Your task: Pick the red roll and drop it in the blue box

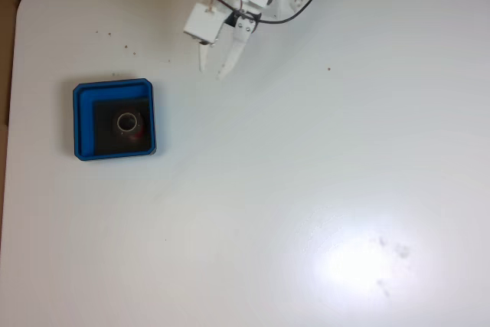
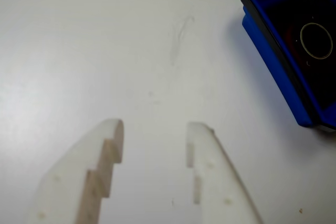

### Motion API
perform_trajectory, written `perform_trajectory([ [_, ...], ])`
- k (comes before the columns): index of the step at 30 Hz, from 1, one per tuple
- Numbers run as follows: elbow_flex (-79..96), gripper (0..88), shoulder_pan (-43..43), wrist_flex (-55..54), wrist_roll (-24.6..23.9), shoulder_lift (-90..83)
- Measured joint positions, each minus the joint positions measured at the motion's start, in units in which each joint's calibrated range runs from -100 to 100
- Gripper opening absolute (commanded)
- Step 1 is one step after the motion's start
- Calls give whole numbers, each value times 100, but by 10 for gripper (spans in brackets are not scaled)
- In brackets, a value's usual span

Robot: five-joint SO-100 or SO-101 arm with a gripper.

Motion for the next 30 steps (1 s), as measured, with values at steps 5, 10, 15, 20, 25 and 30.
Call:
perform_trajectory([
  [5, 1570, 112, -782, -1215, 0, -838],
  [10, 2798, 112, -1643, -2094, 25, -1439],
  [15, 3498, 112, -2276, -2225, 25, -2142],
  [20, 4009, 112, -2741, -2225, 33, -2794],
  [25, 4018, 112, -3097, -2241, 33, -2972],
  [30, 4018, 112, -3464, -2241, 25, -2997],
])
